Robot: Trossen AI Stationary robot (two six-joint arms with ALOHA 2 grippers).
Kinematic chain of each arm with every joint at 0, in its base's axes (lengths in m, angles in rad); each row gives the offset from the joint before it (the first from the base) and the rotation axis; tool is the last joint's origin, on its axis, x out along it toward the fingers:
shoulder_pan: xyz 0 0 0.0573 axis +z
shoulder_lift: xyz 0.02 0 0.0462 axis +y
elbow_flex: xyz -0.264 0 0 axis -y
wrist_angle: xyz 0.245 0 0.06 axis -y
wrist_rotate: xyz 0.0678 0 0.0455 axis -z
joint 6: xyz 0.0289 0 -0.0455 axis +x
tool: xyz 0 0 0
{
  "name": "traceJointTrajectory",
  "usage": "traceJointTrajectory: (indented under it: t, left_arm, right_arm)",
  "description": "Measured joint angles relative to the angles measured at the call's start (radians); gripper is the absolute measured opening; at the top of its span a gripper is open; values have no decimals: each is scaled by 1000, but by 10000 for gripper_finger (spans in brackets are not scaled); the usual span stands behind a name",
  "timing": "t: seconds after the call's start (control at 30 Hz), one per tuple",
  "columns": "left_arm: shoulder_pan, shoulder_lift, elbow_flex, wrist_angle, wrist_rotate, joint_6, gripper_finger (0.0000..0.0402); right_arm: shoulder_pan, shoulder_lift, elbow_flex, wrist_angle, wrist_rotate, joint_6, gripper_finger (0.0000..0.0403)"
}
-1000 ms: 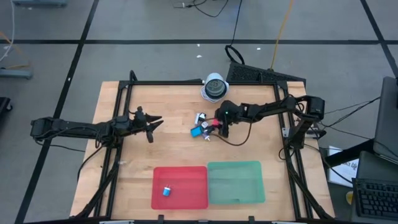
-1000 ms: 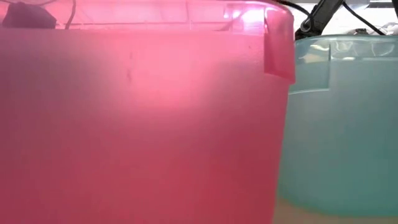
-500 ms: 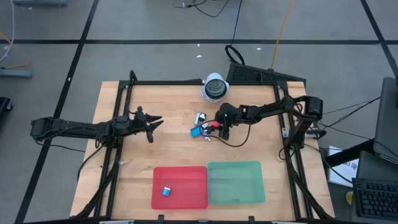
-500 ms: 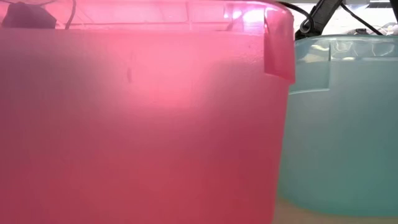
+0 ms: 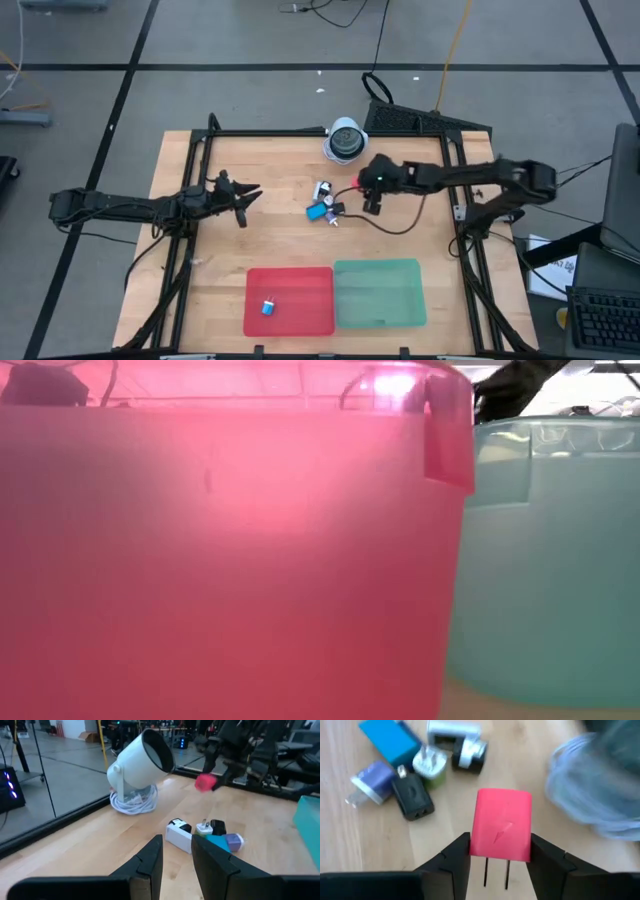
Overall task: Pick & Place Office items
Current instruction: Put the pink charger adapter into the red bin
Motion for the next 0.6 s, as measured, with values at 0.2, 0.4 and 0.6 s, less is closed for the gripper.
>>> traceJointTrajectory:
  t: [0.2, 0.4, 0.6]
  left_arm:
    - [0, 0, 0, -3, 1, -77, 102]
    - [0, 0, 0, 0, -9, -115, 102]
    - [1, 25, 0, -1, -73, -347, 102]
  right_arm:
    - [35, -198, -81, 26, -7, -6, 148]
    - [82, -311, -278, 365, -12, -7, 148]
    - [86, -285, -433, 788, -144, -83, 148]
